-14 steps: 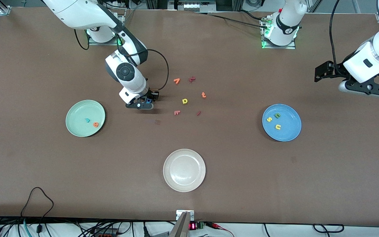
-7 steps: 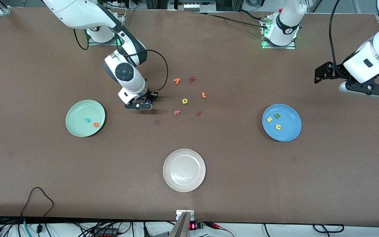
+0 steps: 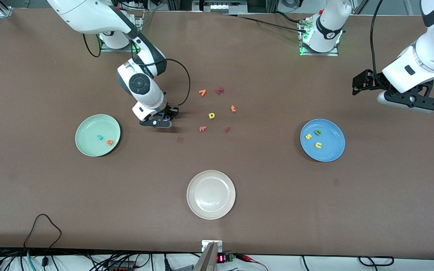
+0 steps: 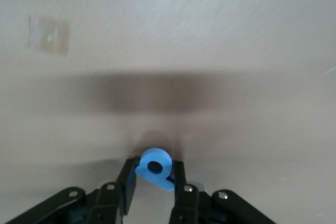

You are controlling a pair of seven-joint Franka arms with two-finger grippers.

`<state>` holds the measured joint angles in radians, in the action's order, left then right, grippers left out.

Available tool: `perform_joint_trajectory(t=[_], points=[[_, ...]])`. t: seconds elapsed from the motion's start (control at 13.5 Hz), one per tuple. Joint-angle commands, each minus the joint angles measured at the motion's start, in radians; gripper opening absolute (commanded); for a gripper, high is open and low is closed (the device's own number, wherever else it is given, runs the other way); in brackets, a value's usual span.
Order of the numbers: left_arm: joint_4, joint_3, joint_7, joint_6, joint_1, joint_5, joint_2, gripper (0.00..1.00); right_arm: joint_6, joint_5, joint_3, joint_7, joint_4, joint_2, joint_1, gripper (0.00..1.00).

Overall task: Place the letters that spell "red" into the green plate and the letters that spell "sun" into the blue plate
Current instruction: 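Place the blue letter on the green plate with the right gripper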

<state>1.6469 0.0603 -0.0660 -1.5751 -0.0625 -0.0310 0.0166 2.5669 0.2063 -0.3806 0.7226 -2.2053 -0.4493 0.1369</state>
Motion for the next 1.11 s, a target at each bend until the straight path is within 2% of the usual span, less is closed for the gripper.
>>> perform_joint_trajectory(t=[0.0, 0.22, 0.37, 0.59, 0.81, 0.89, 0.96, 1.04], points=[[0.001, 0.003, -0.017, -0.005, 0.006, -0.007, -0.009, 1.0, -0.126, 0.007, 0.003, -0.084, -0.004, 0.134, -0.061, 0.06], [0.001, 0.003, -0.015, -0.003, 0.009, -0.007, -0.01, 1.0, -0.234, -0.007, 0.003, -0.311, 0.012, 0.228, -0.212, 0.06], [0.001, 0.003, -0.017, -0.003, 0.01, -0.007, -0.01, 1.0, -0.231, -0.007, 0.003, -0.434, 0.012, 0.235, -0.316, 0.06], [-0.001, 0.003, -0.017, -0.003, 0.01, -0.007, -0.012, 1.0, -0.165, -0.008, 0.006, -0.563, 0.013, 0.151, -0.453, 0.06], [0.001, 0.003, -0.017, -0.002, 0.012, -0.007, -0.014, 1.0, -0.093, -0.008, 0.026, -0.591, 0.015, 0.066, -0.493, 0.06], [-0.001, 0.003, -0.017, -0.002, 0.013, -0.007, -0.014, 1.0, -0.093, -0.008, 0.029, -0.589, 0.027, 0.052, -0.493, 0.09], [-0.002, 0.003, -0.017, -0.002, 0.013, -0.007, -0.014, 1.0, -0.093, -0.008, 0.029, -0.589, 0.035, 0.046, -0.493, 0.26], [-0.001, 0.004, -0.017, -0.003, 0.012, -0.007, -0.014, 1.0, -0.094, -0.008, 0.029, -0.591, 0.038, 0.047, -0.494, 0.66]])
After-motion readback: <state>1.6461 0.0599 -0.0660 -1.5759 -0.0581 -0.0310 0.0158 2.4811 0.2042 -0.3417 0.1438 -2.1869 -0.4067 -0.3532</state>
